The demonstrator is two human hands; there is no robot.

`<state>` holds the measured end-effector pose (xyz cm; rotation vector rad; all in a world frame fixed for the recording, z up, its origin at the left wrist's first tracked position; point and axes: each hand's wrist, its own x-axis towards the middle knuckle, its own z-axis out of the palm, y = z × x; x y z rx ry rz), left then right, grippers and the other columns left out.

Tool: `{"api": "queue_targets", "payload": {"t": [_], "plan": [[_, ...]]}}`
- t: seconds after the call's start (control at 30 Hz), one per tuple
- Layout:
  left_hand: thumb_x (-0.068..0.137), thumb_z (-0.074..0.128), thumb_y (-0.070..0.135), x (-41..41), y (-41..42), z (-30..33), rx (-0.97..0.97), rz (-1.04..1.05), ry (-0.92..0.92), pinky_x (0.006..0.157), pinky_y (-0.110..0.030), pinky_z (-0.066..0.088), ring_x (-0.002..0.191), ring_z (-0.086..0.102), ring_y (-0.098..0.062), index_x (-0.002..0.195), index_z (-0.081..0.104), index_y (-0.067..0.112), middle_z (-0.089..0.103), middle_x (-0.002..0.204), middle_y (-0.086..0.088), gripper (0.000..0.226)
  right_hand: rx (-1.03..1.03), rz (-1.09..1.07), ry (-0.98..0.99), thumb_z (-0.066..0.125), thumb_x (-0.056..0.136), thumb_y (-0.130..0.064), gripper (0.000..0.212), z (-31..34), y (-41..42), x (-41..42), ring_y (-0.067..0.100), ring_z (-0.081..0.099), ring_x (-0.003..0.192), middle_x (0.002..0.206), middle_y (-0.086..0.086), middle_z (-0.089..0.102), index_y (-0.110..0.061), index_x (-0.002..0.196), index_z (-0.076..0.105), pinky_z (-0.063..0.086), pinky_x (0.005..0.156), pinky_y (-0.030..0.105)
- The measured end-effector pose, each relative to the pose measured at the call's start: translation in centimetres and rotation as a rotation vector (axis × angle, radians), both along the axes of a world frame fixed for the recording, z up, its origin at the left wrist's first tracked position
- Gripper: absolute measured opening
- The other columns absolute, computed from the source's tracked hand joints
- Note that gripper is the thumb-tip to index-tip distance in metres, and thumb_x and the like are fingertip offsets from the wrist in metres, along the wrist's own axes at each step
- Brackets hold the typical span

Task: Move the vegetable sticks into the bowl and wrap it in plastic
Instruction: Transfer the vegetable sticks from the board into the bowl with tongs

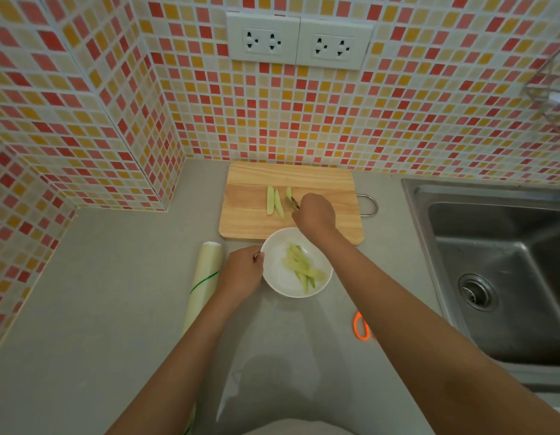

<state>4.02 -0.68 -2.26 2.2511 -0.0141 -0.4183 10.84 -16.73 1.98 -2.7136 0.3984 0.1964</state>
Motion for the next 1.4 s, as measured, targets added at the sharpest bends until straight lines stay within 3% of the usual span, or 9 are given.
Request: {"api": "queue_targets", "payload": {"t": [0.07,0.17,0.43,0.57,0.67,0.9,1.03,1.23,1.4], "plan": [[0.098,0.04,0.017,0.1,0.0,0.0,-0.011,0.004,0.003,0.079,-0.045,0.054,0.077,0.065,-0.033,0.102,0.069,0.01,0.069,0.079,-0.009,0.031,0.088,-0.019,-0.035,0.059,0.083,-0.01,0.04,1.2,-0.6,-2.1,0.02,0.043,0.05,0.05,0.0,0.036,-0.012,0.049,0.037,0.021,0.042,0.026],[0.097,0.039,0.017,0.0,0.0,0.0,-0.013,0.008,-0.003,0.081,-0.046,0.055,0.078,0.066,-0.034,0.101,0.069,0.008,0.071,0.085,-0.012,0.031,0.163,-0.008,-0.02,0.063,0.078,-0.015,0.035,2.3,-1.8,-6.9,0.017,0.029,0.045,0.046,0.002,0.03,-0.01,0.049,0.044,0.018,0.044,0.028],[0.096,0.04,0.016,0.1,-0.1,-0.2,0.002,0.01,0.004,0.076,-0.039,0.052,0.071,0.06,-0.029,0.095,0.069,0.009,0.064,0.073,-0.005,0.03,-0.022,0.095,0.162,0.057,0.082,-0.017,0.02,0.5,-1.0,-12.7,0.025,0.048,0.064,0.061,0.004,0.044,-0.009,0.066,0.049,0.031,0.053,0.026],[0.096,0.04,0.016,0.1,-0.1,-0.1,0.004,0.002,0.0,0.076,-0.039,0.052,0.074,0.061,-0.03,0.095,0.069,0.009,0.065,0.075,-0.005,0.03,-0.062,0.085,0.024,0.06,0.083,-0.031,0.035,1.4,-1.0,-10.3,0.022,0.044,0.06,0.059,-0.002,0.039,-0.015,0.058,0.042,0.026,0.049,0.025],[0.096,0.04,0.016,0.3,-0.1,-0.2,0.0,-0.001,0.0,0.077,-0.041,0.052,0.076,0.062,-0.032,0.092,0.068,0.008,0.066,0.077,-0.007,0.029,-0.034,0.052,-0.05,0.062,0.082,-0.026,0.04,1.9,-0.4,-6.1,0.019,0.043,0.053,0.056,-0.005,0.038,-0.017,0.053,0.037,0.019,0.043,0.024],[0.096,0.04,0.016,0.2,0.0,-0.3,-0.009,0.002,0.008,0.075,-0.042,0.053,0.068,0.061,-0.027,0.09,0.068,0.009,0.065,0.07,-0.004,0.029,-0.076,0.08,0.073,0.056,0.085,-0.009,0.01,0.1,1.5,0.0,0.029,0.065,0.085,0.092,0.009,0.068,-0.012,0.076,0.057,0.039,0.058,0.029],[0.096,0.04,0.017,0.3,0.1,-0.5,-0.028,0.005,0.008,0.079,-0.047,0.056,0.077,0.066,-0.032,0.098,0.07,0.009,0.07,0.081,-0.01,0.03,-0.039,0.053,0.047,0.056,0.086,-0.007,0.027,-0.5,0.9,0.2,0.028,0.062,0.079,0.076,0.006,0.057,-0.012,0.061,0.044,0.037,0.058,0.03],[0.096,0.041,0.016,0.3,0.1,-0.6,-0.064,0.018,0.005,0.08,-0.049,0.057,0.084,0.067,-0.031,0.108,0.071,0.011,0.072,0.091,-0.01,0.032,0.15,-0.033,-0.068,0.059,0.081,-0.014,0.044,1.4,-1.9,-5.1,0.013,0.031,0.043,0.046,-0.001,0.031,-0.016,0.045,0.034,0.018,0.042,0.027],[0.097,0.041,0.016,0.3,0.1,-0.7,-0.049,0.009,-0.014,0.08,-0.046,0.056,0.071,0.063,-0.028,0.104,0.071,0.011,0.069,0.079,-0.006,0.031,0.093,0.059,-0.011,0.057,0.081,-0.02,0.035,1.3,-2.4,-12.7,0.022,0.043,0.054,0.051,0.0,0.037,-0.017,0.049,0.043,0.024,0.046,0.029]]}}
